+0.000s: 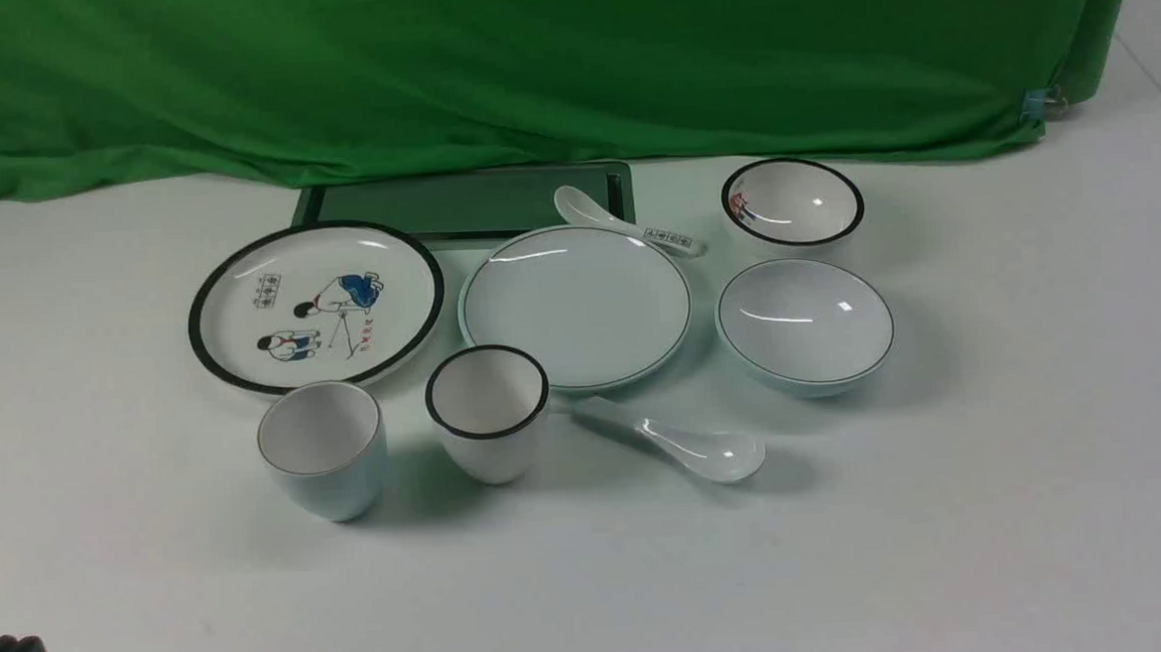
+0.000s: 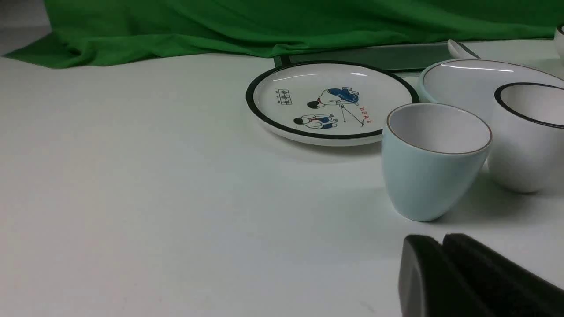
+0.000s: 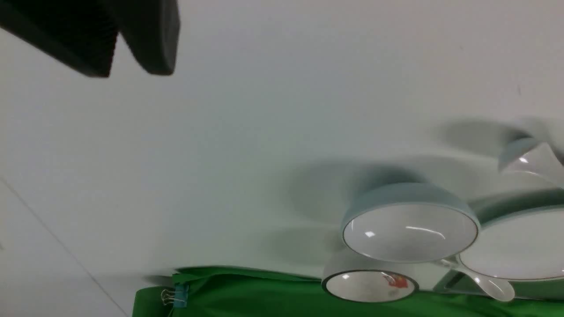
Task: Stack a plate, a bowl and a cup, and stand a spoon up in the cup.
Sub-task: Use the right arm to grab a blue rice bowl
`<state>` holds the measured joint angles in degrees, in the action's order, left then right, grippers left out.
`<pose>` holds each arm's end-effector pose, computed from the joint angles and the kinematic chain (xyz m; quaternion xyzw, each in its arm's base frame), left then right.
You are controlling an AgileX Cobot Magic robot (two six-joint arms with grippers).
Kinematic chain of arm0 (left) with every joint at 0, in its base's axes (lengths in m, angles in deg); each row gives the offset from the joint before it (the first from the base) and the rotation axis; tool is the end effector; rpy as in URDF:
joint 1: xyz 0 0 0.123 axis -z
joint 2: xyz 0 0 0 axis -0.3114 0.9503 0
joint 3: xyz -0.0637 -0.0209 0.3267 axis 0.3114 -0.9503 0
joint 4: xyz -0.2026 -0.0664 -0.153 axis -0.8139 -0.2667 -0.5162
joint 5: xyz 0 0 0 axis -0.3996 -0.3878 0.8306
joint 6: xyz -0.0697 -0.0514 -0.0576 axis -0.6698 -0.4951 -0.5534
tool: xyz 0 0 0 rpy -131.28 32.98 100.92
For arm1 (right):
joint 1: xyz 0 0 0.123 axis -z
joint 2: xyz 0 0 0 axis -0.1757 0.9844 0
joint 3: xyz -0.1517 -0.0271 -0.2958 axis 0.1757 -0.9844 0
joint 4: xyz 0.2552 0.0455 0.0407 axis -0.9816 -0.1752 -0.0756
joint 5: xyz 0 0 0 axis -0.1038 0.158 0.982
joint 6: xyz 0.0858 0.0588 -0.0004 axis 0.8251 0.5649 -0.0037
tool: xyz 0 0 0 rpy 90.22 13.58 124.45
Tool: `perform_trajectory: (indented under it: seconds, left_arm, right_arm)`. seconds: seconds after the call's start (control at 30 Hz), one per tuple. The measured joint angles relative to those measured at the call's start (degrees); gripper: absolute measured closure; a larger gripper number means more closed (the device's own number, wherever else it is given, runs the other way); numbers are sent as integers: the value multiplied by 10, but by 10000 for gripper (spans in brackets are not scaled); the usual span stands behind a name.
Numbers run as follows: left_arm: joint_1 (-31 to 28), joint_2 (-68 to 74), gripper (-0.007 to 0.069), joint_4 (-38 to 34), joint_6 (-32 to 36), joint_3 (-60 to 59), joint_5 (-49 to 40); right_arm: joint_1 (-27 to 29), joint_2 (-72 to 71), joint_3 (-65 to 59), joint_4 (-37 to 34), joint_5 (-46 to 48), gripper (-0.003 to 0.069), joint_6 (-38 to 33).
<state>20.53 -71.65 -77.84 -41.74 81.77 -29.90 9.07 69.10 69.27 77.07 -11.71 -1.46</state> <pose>0.0304 -0.0021 0.1860 0.0282 0.7640 -0.0087 0.6445 0.0306 0.0017 0.1876 -0.0192 0.7570 0.0029 0.6531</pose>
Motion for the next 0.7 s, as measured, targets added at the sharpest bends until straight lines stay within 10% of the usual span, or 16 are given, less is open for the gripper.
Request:
perform_trajectory:
  seconds: [0.7]
  left_arm:
    - [0,0,633,4,0,0,0]
  right_arm:
    - [0,0,0,0,0,444,0]
